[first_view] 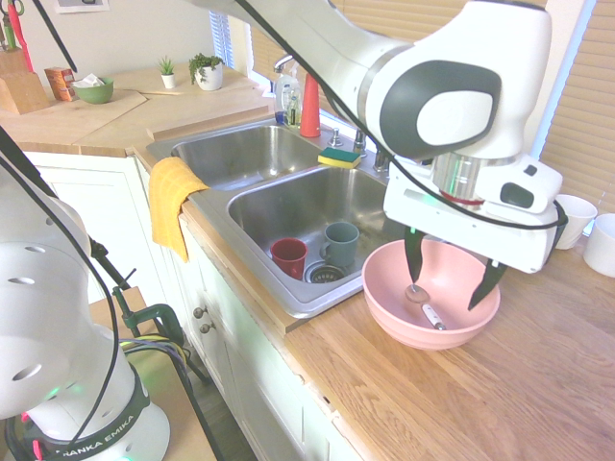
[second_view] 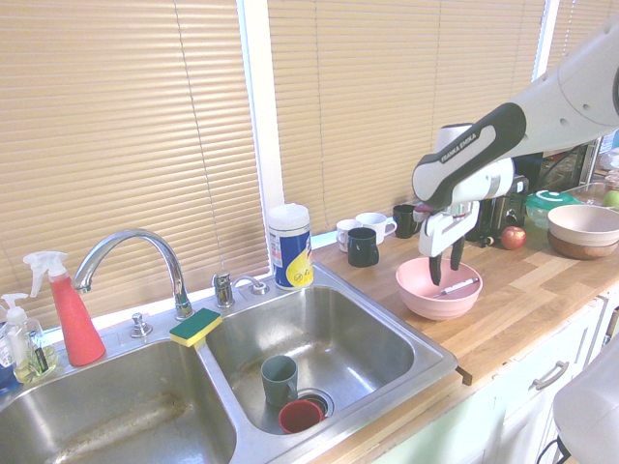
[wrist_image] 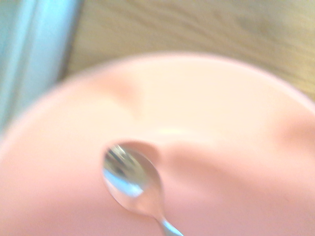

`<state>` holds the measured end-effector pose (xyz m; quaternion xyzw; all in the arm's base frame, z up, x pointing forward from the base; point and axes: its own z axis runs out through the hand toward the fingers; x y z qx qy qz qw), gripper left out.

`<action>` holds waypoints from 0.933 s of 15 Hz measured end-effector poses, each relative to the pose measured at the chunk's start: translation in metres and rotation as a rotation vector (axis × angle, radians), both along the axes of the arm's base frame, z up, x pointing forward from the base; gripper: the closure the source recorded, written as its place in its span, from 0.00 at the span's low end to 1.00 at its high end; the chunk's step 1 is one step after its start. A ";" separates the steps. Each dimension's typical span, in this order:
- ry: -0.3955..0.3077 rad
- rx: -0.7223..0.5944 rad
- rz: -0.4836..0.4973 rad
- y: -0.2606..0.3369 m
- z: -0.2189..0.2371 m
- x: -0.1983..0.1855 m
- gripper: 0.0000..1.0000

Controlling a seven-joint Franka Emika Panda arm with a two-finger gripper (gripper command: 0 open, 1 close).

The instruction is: Put the spoon into the sink

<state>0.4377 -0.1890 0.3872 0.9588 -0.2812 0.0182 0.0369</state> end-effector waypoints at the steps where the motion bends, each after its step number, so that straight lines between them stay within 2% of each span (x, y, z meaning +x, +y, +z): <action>1: 0.013 -0.013 0.010 -0.002 -0.004 -0.002 0.00; 6: 0.065 -0.036 0.071 -0.001 -0.024 -0.015 0.00; 7: 0.065 -0.039 0.076 -0.001 -0.026 -0.015 1.00; 14: 0.062 -0.045 0.085 0.002 -0.026 -0.014 1.00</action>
